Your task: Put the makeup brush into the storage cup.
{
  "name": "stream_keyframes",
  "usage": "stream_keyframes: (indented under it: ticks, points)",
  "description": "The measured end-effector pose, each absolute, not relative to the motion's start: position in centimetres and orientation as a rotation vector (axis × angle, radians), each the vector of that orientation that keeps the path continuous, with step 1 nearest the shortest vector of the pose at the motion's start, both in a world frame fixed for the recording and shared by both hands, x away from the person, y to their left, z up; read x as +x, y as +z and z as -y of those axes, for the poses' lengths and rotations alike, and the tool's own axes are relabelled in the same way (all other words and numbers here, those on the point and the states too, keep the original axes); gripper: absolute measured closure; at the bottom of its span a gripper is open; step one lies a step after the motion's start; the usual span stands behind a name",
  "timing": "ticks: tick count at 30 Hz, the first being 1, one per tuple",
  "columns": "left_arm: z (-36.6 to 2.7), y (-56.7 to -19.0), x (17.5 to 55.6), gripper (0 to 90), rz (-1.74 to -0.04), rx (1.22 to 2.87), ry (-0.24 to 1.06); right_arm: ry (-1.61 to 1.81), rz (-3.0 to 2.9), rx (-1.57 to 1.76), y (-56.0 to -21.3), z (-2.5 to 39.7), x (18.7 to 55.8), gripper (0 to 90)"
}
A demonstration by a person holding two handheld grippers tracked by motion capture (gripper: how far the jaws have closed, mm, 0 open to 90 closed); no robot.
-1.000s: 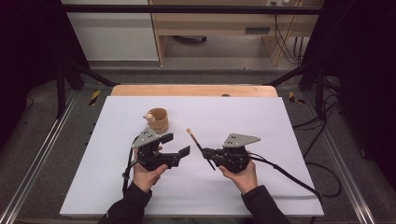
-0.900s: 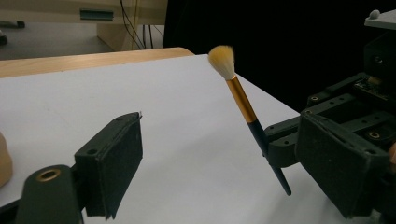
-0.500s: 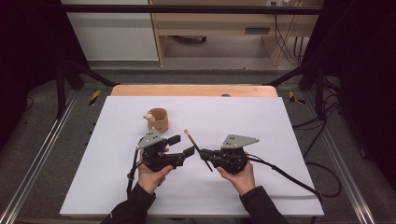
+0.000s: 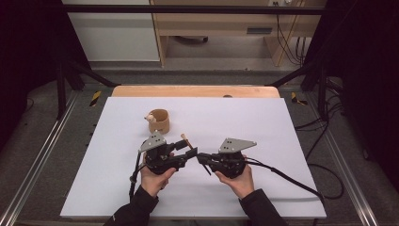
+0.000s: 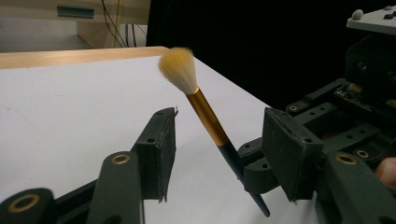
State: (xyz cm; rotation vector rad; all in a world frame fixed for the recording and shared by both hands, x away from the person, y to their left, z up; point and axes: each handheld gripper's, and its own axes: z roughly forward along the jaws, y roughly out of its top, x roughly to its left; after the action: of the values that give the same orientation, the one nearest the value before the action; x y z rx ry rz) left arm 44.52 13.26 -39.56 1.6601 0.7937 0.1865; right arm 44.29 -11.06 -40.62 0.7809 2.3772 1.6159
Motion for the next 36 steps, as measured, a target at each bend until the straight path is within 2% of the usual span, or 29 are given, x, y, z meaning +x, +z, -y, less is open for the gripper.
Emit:
stream_keyframes:
  ticks: [18, 36]
  points:
    - [-13.26, -39.76, 44.52, 65.2, -0.809, 1.649, 0.138, 1.628, -2.380, 0.751, -40.71, 10.63, 43.99, 84.0]
    - [-13.53, -39.90, 44.69, 75.4, -0.830, 1.633, 0.102, 1.631, -2.382, 0.748, -40.75, 10.55, 43.95, 83.9]
